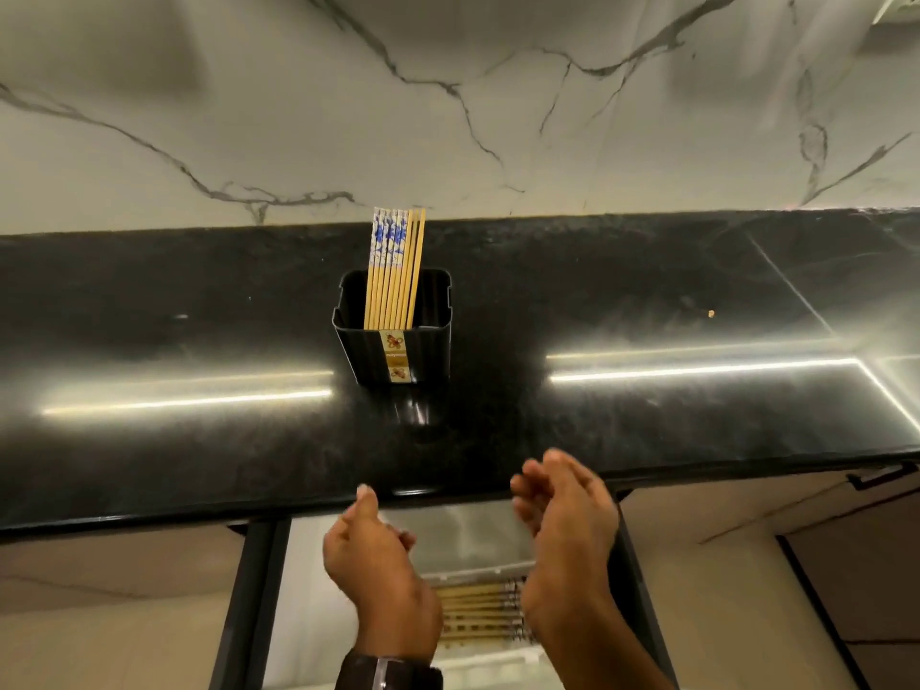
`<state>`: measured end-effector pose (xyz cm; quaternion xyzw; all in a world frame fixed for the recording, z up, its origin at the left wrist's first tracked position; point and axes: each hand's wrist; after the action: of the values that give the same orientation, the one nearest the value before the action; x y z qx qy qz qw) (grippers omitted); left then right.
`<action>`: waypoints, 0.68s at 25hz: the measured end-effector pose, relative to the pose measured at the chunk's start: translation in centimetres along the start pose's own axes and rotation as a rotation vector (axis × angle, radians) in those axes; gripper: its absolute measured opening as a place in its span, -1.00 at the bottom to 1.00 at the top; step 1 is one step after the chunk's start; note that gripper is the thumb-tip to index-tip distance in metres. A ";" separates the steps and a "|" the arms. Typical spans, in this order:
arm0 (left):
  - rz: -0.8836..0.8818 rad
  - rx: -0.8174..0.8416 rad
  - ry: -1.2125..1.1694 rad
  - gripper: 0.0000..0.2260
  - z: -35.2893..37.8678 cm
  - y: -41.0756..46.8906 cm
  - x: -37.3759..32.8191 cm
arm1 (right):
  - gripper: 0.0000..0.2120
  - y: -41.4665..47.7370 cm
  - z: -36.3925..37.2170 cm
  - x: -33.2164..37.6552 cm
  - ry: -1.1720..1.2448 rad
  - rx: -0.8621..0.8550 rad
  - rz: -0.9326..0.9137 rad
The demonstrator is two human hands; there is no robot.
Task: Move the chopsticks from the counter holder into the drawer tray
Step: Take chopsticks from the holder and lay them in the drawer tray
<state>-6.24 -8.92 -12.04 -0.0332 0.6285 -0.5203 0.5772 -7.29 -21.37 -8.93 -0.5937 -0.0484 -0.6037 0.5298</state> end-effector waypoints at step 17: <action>0.915 0.743 1.070 -0.70 11.4 5.5 -11.3 | -0.75 17.3 24.7 9.8 -0.950 0.497 -0.298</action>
<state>9.24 -6.15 -5.67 0.6772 0.5569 -0.3528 0.3268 23.81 -17.58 -4.11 -0.6446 -0.5064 -0.3084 0.4826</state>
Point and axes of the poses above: each hand's wrist, its own y-axis towards the middle knuckle, its own z-axis out of the palm, x = y × z, and after that the axes turned 7 degrees about x, right-handed
